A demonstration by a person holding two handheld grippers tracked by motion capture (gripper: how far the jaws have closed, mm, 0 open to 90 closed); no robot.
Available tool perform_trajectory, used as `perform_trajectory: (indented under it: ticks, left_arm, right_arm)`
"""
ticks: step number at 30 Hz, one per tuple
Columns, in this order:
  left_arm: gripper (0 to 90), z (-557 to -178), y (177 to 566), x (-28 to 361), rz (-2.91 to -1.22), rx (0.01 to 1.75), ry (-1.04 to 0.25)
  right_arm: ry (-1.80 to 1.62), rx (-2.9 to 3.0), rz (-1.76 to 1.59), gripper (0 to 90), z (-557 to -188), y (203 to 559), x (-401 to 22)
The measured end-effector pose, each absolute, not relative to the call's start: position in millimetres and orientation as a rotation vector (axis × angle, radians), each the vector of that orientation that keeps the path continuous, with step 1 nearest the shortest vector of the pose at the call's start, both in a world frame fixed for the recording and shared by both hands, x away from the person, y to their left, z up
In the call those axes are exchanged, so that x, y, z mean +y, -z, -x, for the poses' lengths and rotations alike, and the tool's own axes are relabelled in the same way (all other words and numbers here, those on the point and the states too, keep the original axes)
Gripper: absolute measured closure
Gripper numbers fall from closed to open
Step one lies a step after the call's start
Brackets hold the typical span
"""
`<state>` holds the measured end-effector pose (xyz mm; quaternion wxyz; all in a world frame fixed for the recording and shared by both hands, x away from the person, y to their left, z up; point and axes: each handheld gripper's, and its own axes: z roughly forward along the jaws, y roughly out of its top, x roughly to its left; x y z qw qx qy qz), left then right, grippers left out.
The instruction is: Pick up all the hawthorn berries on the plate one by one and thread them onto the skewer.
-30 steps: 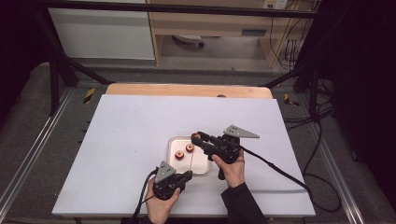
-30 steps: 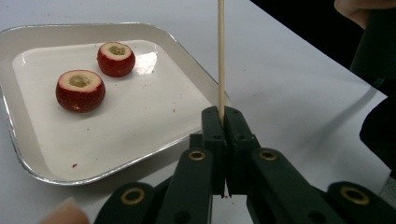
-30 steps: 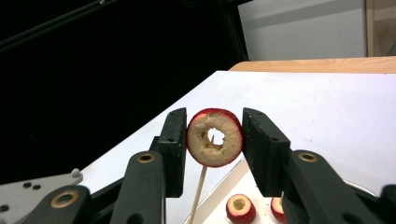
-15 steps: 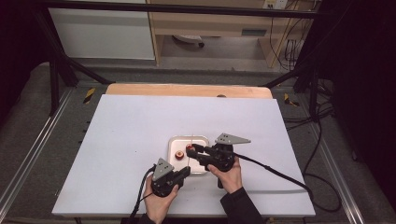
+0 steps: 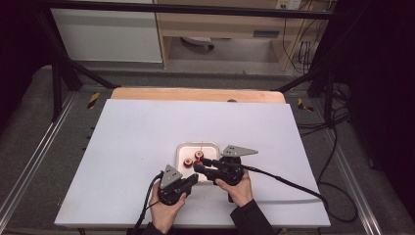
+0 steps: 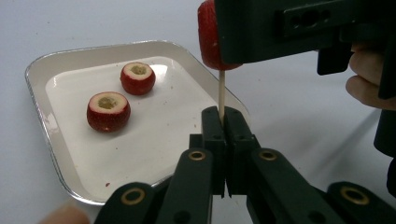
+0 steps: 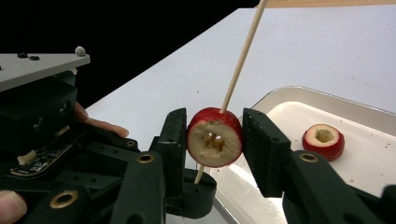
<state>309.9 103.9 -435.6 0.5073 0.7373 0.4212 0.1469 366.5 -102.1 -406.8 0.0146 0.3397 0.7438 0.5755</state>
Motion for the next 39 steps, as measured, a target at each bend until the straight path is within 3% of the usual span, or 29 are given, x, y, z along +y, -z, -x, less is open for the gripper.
perform_trajectory:
  ticks: [2, 5, 6, 14, 39]
  left_arm:
    - [88.5, -309.2, 435.9, 108.7, -1.779, 1.025, -0.368]
    - [88.6, -308.8, 436.2, 114.6, -1.786, 1.031, -0.387]
    - [88.5, -307.7, 436.5, 120.3, -1.791, 1.030, -0.401]
    - [88.5, -301.2, 439.4, 139.2, -1.821, 1.030, -0.442]
    - [88.4, -299.3, 441.7, 159.7, -1.850, 1.044, -0.433]
  right_arm:
    - [-1.772, 2.291, -1.035, 46.2, -366.5, 403.6, -104.7]
    - [-1.737, 2.290, -1.012, 39.7, -367.1, 399.8, -108.5]
    - [-1.677, 2.282, -0.997, 32.0, -368.9, 396.2, -112.9]
    - [-1.395, 2.405, -0.975, 10.1, -378.9, 394.0, -123.1]
    - [-0.991, 2.601, -0.852, 8.3, -418.4, 392.7, -100.5]
